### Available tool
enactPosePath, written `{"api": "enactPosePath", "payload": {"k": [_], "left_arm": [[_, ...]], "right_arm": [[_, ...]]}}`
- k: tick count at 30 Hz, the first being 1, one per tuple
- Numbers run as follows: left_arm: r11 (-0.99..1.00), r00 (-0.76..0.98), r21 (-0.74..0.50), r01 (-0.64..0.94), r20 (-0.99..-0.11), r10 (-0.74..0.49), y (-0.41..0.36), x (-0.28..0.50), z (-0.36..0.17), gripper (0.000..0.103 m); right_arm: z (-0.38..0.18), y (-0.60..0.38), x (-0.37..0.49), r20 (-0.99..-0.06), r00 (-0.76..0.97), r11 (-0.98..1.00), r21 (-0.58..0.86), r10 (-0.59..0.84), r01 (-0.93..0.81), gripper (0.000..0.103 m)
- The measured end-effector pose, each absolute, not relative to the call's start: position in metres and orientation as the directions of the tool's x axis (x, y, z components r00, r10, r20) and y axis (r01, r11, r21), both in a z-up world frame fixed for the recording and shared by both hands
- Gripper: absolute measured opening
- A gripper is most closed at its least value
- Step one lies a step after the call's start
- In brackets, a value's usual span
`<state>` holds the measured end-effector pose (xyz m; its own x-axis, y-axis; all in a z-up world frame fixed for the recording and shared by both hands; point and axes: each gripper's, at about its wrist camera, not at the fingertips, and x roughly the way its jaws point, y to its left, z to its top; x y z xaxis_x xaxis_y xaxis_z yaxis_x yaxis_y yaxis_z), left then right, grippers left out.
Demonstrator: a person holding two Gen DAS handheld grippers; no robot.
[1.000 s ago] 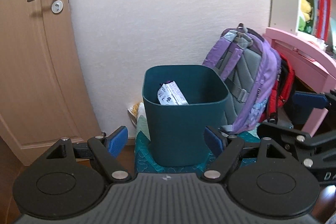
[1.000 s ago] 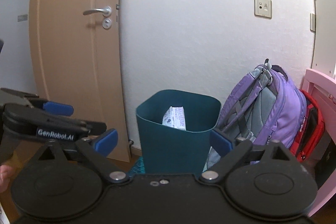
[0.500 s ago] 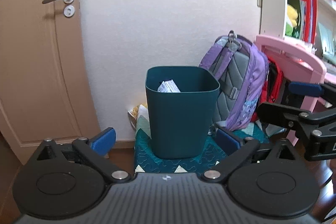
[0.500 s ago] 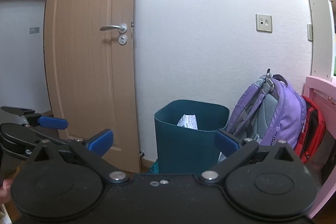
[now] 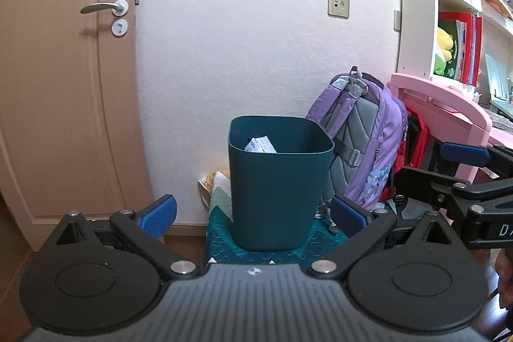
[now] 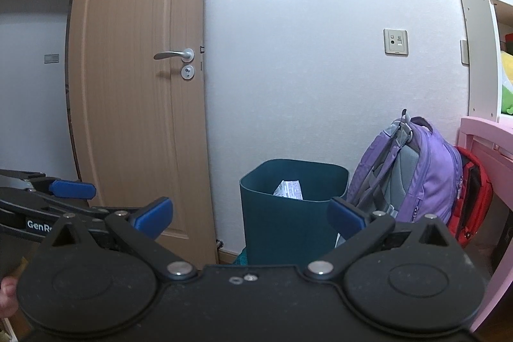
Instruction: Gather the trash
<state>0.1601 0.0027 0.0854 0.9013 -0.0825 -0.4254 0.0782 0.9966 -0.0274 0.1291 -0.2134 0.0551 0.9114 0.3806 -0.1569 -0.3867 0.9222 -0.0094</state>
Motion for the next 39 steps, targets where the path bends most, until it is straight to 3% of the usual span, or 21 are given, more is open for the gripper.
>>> {"api": "enactPosePath", "payload": {"k": [39], "left_arm": [[0.995, 0.904, -0.028, 0.091, -0.417, -0.094, 0.0, 0.15, 0.087, 0.103]], "right_arm": [[0.049, -0.225, 0.126, -0.151, 0.918, 0.93, 0.035, 0.367, -0.366, 0.103]]}}
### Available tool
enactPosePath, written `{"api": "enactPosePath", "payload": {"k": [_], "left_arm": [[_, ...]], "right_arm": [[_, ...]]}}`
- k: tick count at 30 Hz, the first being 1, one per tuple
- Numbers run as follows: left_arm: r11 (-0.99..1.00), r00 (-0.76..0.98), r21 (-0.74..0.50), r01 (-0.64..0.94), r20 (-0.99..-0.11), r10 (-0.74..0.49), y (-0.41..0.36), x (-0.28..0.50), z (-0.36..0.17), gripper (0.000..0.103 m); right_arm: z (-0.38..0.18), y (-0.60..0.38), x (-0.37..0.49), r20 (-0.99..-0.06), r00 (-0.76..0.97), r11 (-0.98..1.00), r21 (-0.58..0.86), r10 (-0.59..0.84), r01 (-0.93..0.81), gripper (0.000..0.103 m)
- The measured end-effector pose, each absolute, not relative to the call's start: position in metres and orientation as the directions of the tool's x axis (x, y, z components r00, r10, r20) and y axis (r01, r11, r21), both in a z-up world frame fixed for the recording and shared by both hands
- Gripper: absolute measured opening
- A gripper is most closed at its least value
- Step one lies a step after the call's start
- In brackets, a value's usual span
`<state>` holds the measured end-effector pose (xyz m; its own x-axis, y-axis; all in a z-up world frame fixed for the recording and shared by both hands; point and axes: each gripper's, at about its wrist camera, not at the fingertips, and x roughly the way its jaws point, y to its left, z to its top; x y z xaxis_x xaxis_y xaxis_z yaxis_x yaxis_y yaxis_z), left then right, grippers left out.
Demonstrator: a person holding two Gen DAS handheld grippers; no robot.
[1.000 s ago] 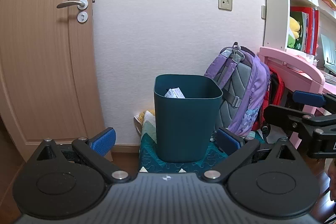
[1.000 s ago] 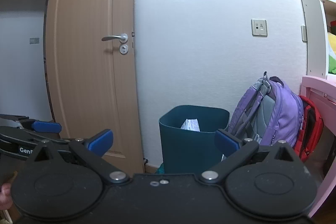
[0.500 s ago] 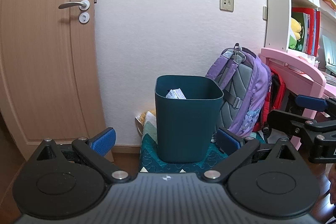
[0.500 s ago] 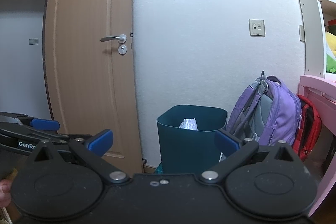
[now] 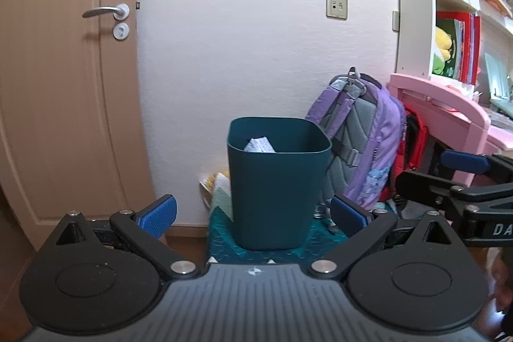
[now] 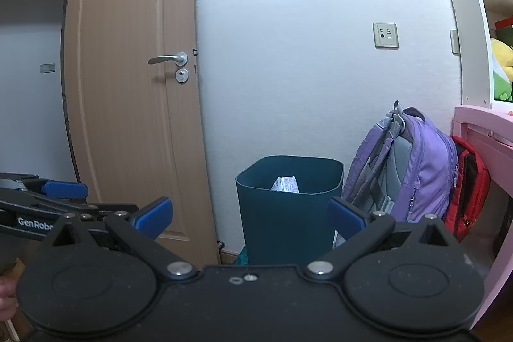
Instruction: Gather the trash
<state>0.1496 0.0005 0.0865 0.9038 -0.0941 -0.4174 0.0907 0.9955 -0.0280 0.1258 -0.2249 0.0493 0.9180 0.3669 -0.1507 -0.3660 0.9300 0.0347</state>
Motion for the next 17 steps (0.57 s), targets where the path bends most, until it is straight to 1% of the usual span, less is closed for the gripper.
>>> {"api": "enactPosePath", "payload": {"k": [13, 17], "left_arm": [[0.996, 0.929, -0.015, 0.087, -0.359, -0.087, 0.0002, 0.1421, 0.088, 0.103], [0.996, 0.927, -0.027, 0.08, -0.364, -0.084, 0.002, 0.1431, 0.0865, 0.103]], "right_arm": [[0.0471, -0.2219, 0.1262, -0.153, 0.916, 0.929, 0.044, 0.371, -0.368, 0.103], [0.0461, -0.2238, 0.1288, -0.155, 0.915, 0.928, 0.047, 0.373, -0.37, 0.103]]}}
